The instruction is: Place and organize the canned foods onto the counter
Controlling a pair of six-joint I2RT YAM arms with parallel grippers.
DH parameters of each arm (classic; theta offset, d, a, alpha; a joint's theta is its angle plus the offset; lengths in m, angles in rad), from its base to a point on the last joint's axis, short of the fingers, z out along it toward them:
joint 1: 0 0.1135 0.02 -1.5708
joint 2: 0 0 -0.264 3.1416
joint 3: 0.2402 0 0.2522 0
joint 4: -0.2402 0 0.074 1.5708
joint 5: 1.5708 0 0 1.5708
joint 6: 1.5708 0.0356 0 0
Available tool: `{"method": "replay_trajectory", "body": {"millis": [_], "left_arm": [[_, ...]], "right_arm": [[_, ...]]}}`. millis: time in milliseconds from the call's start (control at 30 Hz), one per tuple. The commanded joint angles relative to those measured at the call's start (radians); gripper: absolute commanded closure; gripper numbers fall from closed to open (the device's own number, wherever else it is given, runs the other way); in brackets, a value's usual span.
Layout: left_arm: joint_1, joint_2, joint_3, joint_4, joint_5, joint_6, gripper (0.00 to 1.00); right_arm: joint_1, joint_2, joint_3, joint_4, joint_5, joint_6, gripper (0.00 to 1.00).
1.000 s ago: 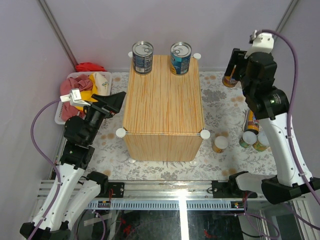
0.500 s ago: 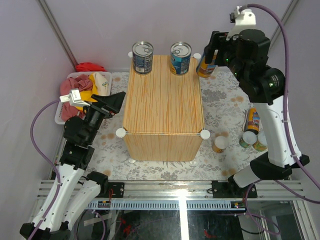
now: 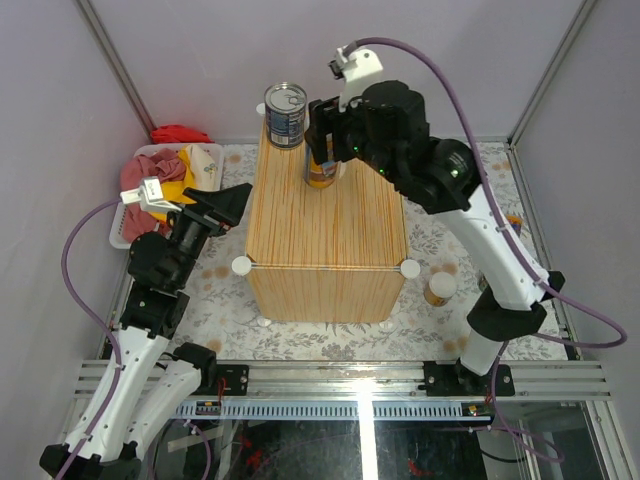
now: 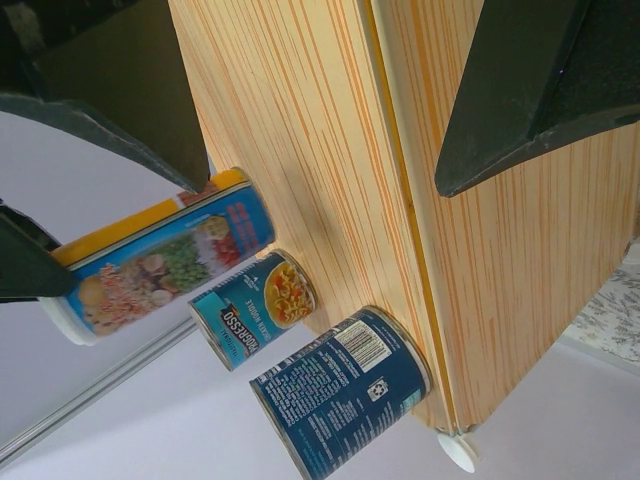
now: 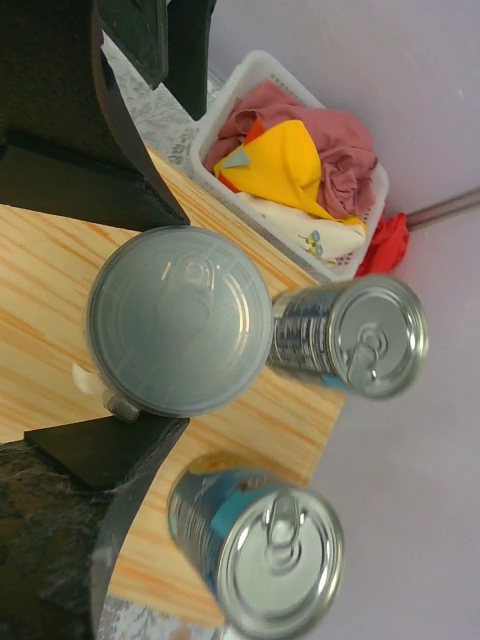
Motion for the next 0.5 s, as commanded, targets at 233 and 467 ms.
{"method": "replay_trajectory", "body": {"millis": [233, 467], "left_arm": [[0.008, 0.016, 0.035, 0.041, 0.018, 0.011, 0.05], [0.008, 0.024, 0.034, 0.048, 0.024, 0.009, 0.05]], "right_arm": [[0.07, 0.081, 0.109, 0.272, 0.028, -0.01, 1.0], [0.085, 0.134, 0.143, 0.322, 0.03, -0.012, 1.0]]}}
